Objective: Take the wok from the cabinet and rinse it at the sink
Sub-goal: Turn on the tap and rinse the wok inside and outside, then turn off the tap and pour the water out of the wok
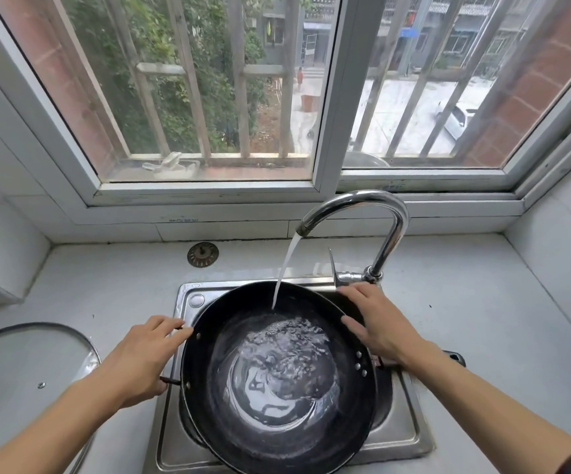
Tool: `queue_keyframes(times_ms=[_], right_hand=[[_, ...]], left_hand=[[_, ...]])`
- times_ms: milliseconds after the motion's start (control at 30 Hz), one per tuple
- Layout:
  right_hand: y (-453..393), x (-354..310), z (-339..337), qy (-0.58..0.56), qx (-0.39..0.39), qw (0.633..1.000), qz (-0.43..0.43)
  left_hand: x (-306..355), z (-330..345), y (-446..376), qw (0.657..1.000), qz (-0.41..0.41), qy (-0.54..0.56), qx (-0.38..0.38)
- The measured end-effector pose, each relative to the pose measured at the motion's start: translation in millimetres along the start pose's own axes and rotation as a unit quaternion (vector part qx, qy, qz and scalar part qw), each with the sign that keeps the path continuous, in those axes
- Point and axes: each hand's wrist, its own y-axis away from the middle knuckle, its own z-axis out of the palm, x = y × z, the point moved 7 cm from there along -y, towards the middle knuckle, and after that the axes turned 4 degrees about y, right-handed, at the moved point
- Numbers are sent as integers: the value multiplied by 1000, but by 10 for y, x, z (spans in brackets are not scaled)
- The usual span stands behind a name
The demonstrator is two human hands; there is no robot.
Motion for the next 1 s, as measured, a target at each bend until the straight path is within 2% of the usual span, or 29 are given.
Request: queue_keyframes(times_ms=[100, 267, 367, 667, 800, 900, 1000], right_hand=[[-259, -65, 6, 15, 12, 1000, 8], [-624, -3, 223, 52, -70, 994, 63], [-743, 31, 302, 54, -93, 991, 83], [-849, 119, 315, 14, -68, 989, 129], [-931, 177, 281, 31, -92, 983, 158], [-906, 144, 301, 36, -110, 980, 159], [-792, 137, 251, 13, -94, 985, 144]], left_hand=[[4, -18, 6, 1000, -1, 1, 16], [52, -35, 58, 999, -9, 26, 40], [109, -14, 106, 998, -18, 29, 47], [93, 61, 196, 997, -32, 27, 60], [100, 65, 219, 997, -35, 20, 68], [95, 91, 221, 997, -39, 19, 70], [98, 104, 213, 997, -35, 16, 63]])
